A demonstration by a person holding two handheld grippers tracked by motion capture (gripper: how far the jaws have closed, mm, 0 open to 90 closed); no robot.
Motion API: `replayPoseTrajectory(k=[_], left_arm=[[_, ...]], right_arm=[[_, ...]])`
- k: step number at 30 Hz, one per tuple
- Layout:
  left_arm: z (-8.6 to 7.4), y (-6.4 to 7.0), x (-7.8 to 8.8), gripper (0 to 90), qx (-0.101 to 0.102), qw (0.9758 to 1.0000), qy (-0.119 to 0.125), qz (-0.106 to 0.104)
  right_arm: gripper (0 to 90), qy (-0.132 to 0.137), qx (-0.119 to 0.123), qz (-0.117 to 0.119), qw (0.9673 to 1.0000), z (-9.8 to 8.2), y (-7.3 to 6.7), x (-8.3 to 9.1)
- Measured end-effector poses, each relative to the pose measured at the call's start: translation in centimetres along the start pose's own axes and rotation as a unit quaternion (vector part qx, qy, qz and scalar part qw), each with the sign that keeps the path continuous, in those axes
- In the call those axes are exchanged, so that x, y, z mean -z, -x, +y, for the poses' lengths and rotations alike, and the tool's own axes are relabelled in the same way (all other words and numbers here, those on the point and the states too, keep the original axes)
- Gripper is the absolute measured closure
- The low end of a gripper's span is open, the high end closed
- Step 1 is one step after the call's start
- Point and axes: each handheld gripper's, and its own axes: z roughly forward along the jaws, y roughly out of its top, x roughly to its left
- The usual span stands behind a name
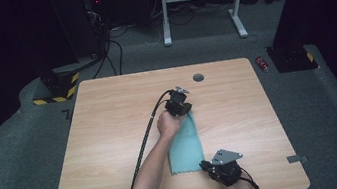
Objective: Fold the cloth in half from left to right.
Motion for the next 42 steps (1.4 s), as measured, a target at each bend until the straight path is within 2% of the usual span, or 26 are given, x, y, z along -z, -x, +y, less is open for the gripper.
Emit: replayPoseTrajectory(k=[5, 9, 10, 15, 19, 23, 27, 32, 33, 35, 37, 39, 42], left_arm=[[0.0, -0.2, 1.5, 62.5, -0.001, 0.9997, 0.016, 0.018], [-1.0, -0.9, 3.5, 57.6, -0.006, 0.9989, 0.024, 0.041], [-1.5, -1.3, 4.0, 56.9, -0.008, 0.9984, 0.023, 0.052], [-4.2, -3.1, 5.5, 55.0, 0.02, 0.9976, 0.021, 0.063], [-5.5, -3.6, 6.6, 53.4, 0.025, 0.9973, 0.022, 0.065], [-5.9, -3.5, 6.5, 51.2, 0.025, 0.9973, 0.018, 0.067], [-6.3, -3.4, 6.2, 49.9, 0.019, 0.9964, 0.016, 0.081], [-6.8, -3.9, 5.9, 50.6, 0.011, 0.9931, -0.004, 0.116], [-6.9, -4.1, 5.8, 50.9, 0.003, 0.9915, -0.015, 0.129], [-7.1, -4.6, 5.9, 50.6, 0.006, 0.9917, -0.012, 0.127], [-7.1, -4.9, 6.1, 52.4, 0.006, 0.989, -0.017, 0.147], [-7.2, -5.3, 6.3, 52.4, 0.018, 0.9889, -0.021, 0.146], [-7.4, -5.0, 7.1, 51.2, 0.04, 0.9924, 0.013, 0.115]], right_arm=[[79.0, 0.008, -0.002, 0.0, 1.0, 0.1, 0.2, 0.2], [77.7, 0.013, 0.001, -0.003, 0.9999, 0.9, 1.1, 0.4], [76.7, 0.013, 0.0, -0.003, 0.9999, 1.2, 1.4, 0.2], [72.1, 0.005, -0.003, -0.003, 1.0, 4.0, 3.2, -2.3], [69.9, -0.009, -0.006, -0.009, 0.9999, 5.9, 4.5, -4.3], [69.0, -0.012, -0.007, -0.017, 0.9998, 6.9, 5.3, -5.3], [67.5, -0.008, -0.011, -0.014, 0.9998, 7.6, 6.3, -6.2], [65.9, -0.016, -0.011, -0.013, 0.9997, 8.0, 6.9, -7.4], [65.5, -0.018, -0.013, -0.012, 0.9997, 8.0, 6.9, -7.6], [64.6, -0.023, -0.015, -0.01, 0.9996, 7.8, 7.0, -7.9], [64.0, -0.029, -0.017, -0.008, 0.9994, 7.7, 7.2, -8.1], [63.7, -0.033, -0.017, -0.008, 0.9993, 7.6, 7.4, -8.2], [63.1, -0.034, -0.017, -0.009, 0.9992, 7.5, 7.5, -8.2]])
